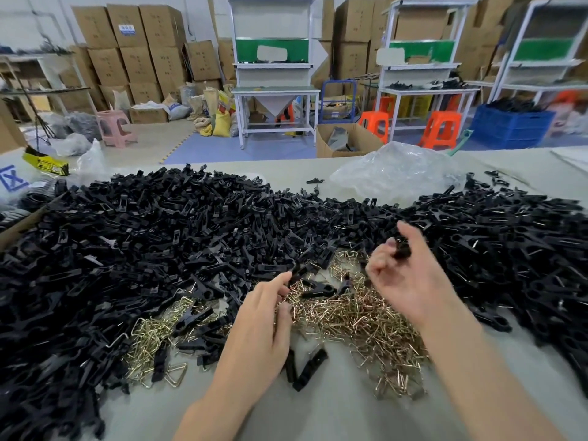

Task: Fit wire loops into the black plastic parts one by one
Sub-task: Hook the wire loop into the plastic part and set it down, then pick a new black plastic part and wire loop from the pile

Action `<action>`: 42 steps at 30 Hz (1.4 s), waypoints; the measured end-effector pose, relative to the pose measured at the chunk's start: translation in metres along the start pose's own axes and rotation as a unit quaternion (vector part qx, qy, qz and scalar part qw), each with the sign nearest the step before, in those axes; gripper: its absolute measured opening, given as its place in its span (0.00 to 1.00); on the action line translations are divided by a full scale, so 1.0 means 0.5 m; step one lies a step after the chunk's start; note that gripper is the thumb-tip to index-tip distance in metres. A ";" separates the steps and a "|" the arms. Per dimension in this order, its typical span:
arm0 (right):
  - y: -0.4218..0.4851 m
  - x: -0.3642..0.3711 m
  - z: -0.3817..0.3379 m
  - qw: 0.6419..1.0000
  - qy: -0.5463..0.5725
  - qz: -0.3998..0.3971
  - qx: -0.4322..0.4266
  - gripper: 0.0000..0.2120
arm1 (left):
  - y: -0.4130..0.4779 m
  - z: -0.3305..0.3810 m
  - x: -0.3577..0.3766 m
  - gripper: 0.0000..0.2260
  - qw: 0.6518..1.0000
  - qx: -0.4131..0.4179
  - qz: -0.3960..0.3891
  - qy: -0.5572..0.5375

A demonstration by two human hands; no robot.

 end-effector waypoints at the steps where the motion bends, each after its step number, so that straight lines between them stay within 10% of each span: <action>1: 0.007 0.024 -0.063 0.997 0.059 -0.009 -0.044 0.20 | 0.000 -0.004 0.000 0.19 1.000 -0.003 0.000 0.003; 5: -0.003 0.096 -0.252 0.950 0.235 -0.116 -0.171 0.44 | 0.000 -0.017 -0.008 0.19 0.999 -0.025 0.017 0.042; 12: -0.014 0.048 0.019 0.948 -0.287 -0.092 -0.105 0.24 | 0.006 -0.048 -0.020 0.18 0.972 -0.066 0.040 0.222; 17: -0.058 0.068 0.145 0.674 -0.682 -0.121 -0.258 0.13 | 0.013 -0.113 -0.029 0.25 0.947 -0.126 -0.002 0.297; 21: -0.066 0.076 0.173 0.544 -0.770 -0.143 -0.301 0.15 | 0.021 -0.110 -0.034 0.21 0.960 -0.108 0.003 0.259; 42: -0.061 0.067 0.170 0.562 -0.761 -0.140 -0.290 0.14 | 0.014 -0.117 -0.097 0.20 0.976 -0.138 0.162 0.035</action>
Point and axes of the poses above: each hand's wrist, its own y-axis towards the middle knuckle, its own x-axis out of the palm, z = x × y, the point moved 10 cm from there along y, towards the middle knuckle
